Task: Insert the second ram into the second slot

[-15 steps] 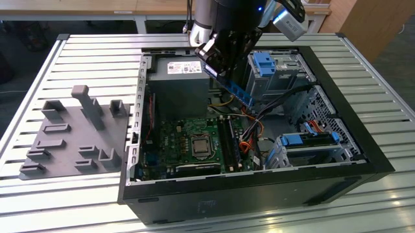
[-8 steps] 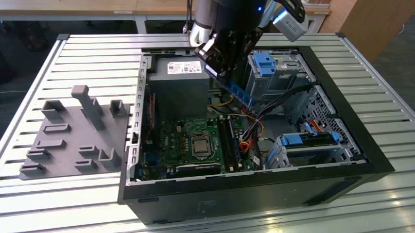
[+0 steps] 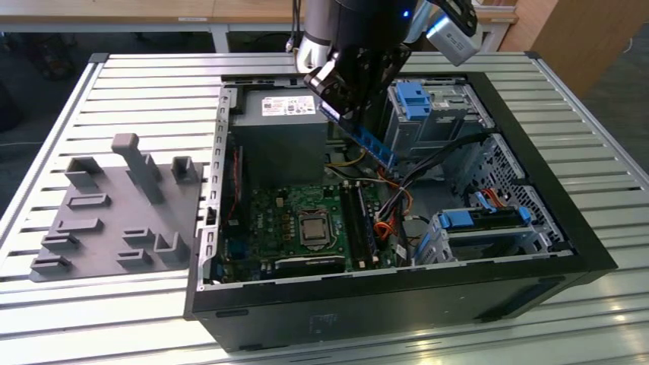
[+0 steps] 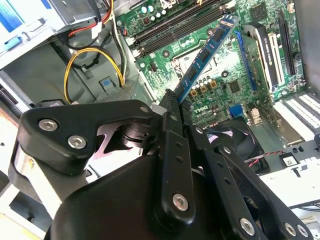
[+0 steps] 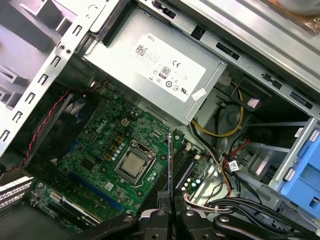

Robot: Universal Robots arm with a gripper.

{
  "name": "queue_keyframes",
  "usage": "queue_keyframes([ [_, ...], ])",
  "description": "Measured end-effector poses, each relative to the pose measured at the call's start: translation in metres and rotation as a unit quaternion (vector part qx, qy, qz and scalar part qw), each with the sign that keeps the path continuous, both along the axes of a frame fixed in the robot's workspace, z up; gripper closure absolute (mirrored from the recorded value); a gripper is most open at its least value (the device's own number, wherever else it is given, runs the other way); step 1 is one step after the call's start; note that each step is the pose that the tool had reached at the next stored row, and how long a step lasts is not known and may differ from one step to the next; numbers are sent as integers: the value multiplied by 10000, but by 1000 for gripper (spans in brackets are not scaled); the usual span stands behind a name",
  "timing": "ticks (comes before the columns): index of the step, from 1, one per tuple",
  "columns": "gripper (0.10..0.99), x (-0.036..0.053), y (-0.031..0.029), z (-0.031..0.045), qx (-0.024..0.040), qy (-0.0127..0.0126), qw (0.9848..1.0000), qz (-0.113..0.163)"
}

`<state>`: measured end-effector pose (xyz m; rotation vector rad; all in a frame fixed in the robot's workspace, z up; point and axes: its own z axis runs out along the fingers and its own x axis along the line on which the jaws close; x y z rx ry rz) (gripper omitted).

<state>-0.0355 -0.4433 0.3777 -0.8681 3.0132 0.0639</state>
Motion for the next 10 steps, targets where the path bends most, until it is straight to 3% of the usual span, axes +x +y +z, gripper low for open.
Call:
queue_keyframes([
  [10,949,0,0,0,0,0,10000,-70],
])
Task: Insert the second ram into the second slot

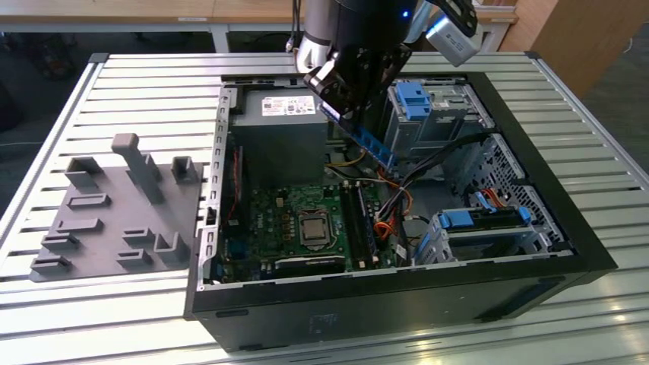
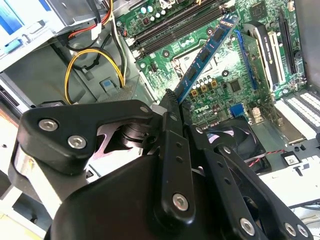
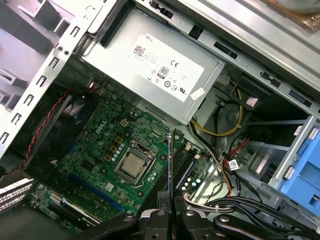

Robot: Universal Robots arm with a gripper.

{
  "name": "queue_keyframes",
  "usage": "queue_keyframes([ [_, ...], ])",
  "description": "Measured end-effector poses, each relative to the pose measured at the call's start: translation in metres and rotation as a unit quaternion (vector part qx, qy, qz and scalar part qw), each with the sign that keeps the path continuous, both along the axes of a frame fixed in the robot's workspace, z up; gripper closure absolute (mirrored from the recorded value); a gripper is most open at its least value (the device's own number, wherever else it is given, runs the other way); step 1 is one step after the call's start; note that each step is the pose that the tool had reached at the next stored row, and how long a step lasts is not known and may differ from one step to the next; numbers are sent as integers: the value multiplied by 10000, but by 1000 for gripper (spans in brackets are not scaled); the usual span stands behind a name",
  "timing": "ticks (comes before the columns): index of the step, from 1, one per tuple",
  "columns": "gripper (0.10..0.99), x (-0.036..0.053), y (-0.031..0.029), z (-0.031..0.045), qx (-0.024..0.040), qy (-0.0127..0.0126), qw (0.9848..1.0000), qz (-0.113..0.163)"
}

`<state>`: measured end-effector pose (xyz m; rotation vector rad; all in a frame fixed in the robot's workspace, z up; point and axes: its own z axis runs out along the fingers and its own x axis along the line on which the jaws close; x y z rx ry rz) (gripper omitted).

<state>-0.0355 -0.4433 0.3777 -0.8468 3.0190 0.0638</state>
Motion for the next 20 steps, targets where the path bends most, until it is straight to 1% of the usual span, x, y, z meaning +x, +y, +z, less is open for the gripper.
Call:
queue_keyframes([
  [20,949,0,0,0,0,0,9999,-168],
])
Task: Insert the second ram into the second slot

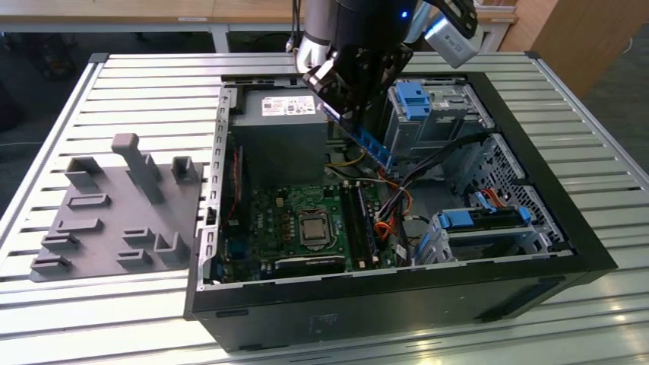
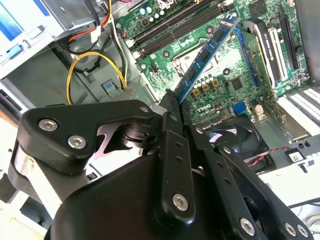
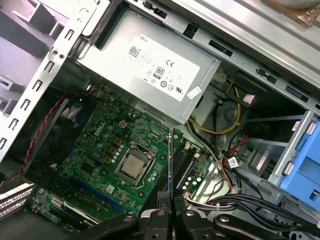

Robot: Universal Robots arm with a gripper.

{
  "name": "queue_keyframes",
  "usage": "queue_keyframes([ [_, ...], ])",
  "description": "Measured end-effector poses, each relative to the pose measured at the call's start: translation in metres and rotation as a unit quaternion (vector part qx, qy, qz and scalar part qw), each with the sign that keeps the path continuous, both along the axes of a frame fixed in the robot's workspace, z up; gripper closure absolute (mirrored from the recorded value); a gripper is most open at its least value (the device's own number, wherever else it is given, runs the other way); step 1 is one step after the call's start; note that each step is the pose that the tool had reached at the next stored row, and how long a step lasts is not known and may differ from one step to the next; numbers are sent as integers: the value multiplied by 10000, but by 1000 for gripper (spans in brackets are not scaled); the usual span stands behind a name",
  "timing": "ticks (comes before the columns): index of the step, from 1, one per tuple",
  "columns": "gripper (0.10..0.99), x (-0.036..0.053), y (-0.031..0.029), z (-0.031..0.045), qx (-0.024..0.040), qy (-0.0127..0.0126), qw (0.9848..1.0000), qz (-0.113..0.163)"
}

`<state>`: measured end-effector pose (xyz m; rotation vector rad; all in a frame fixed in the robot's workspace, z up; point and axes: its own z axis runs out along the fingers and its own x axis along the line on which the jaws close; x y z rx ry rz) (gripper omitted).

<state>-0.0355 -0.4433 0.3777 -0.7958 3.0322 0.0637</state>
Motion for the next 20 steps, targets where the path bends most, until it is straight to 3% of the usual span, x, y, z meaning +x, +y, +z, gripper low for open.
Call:
queue_keyframes([
  [20,949,0,0,0,0,0,9999,-148],
])
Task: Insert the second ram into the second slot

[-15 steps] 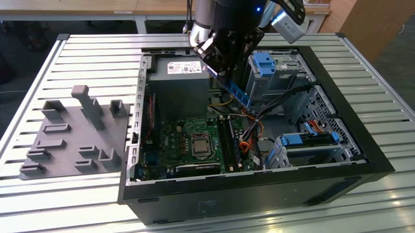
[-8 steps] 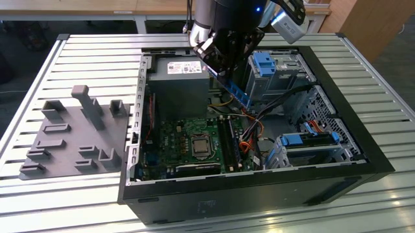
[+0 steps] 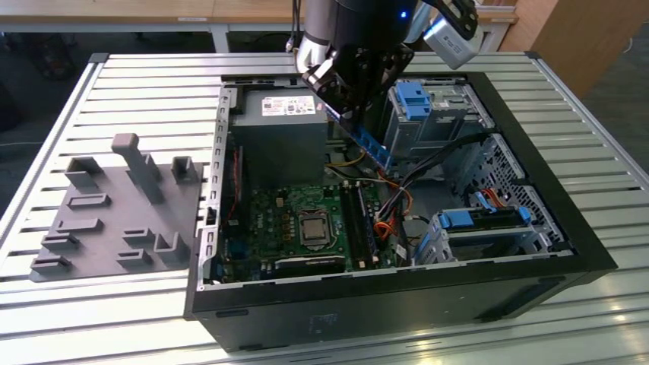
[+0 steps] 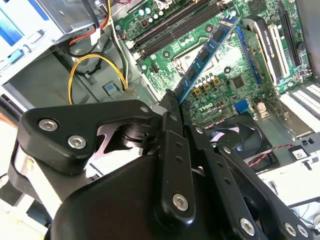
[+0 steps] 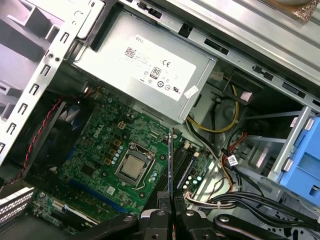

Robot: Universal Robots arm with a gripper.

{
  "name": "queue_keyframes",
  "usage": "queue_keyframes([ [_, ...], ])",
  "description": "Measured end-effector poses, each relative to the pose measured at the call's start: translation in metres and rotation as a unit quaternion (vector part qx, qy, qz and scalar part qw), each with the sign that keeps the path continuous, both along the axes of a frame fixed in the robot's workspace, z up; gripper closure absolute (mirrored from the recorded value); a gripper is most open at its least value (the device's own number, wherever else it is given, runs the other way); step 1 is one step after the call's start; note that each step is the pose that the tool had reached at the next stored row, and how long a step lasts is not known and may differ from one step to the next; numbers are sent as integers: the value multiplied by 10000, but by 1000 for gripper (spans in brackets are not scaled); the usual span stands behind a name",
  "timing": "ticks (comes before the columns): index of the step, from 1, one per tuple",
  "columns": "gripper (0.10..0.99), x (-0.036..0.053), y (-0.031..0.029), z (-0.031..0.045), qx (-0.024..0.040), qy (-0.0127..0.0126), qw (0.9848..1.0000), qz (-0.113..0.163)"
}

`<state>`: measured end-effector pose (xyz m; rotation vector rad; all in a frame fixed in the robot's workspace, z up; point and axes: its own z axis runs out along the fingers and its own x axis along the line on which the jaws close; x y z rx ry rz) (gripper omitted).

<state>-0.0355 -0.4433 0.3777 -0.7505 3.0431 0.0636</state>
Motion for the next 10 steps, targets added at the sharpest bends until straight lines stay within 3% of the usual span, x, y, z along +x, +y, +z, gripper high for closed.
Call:
queue_keyframes([
  [10,949,0,0,-5,-1,0,9999,-106],
])
